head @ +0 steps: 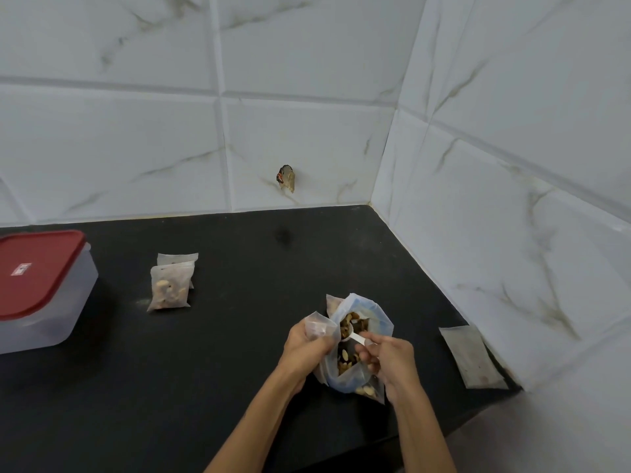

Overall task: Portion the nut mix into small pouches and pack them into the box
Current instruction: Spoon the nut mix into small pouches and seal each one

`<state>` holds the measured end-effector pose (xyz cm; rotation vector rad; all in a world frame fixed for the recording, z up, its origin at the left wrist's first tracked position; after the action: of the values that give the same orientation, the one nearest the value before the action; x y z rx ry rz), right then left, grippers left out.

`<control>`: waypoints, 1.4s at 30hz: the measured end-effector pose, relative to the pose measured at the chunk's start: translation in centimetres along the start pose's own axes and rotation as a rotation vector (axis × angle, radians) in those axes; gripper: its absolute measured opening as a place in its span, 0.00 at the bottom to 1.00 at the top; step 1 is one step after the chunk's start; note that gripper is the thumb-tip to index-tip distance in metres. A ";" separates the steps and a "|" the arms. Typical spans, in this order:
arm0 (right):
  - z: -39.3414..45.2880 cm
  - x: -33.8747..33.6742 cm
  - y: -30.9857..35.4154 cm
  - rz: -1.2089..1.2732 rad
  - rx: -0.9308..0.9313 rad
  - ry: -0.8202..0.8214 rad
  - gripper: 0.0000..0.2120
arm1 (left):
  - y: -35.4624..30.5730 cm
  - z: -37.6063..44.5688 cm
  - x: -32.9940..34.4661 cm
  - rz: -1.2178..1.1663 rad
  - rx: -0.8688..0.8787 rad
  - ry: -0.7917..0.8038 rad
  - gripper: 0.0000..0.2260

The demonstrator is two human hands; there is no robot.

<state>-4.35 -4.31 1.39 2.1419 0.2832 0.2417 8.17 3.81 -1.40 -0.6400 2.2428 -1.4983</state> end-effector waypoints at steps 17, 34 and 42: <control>-1.0 -2.0 0.8 0.235 0.093 0.106 0.10 | 0.3 -1.3 -0.3 0.013 0.007 -0.133 0.12; -7.9 -2.0 5.8 -0.102 -0.363 0.119 0.13 | -4.5 -3.4 1.8 0.518 0.346 -0.301 0.11; -8.8 0.4 5.5 -0.751 -0.660 -0.034 0.13 | -4.4 -3.4 1.8 0.524 0.349 -0.278 0.16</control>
<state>-5.84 -0.23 10.85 1.2773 0.8316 -0.1305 5.59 3.88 3.83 -0.1243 1.7034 -1.3759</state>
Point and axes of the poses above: each hand's wrist, its own z-axis towards the middle knuckle, its own x-axis out of the palm, y = z × x, the point moved 1 cm from there along z, towards the middle knuckle, and after that the axes turned 9 degrees about z, right-handed, at the moved point
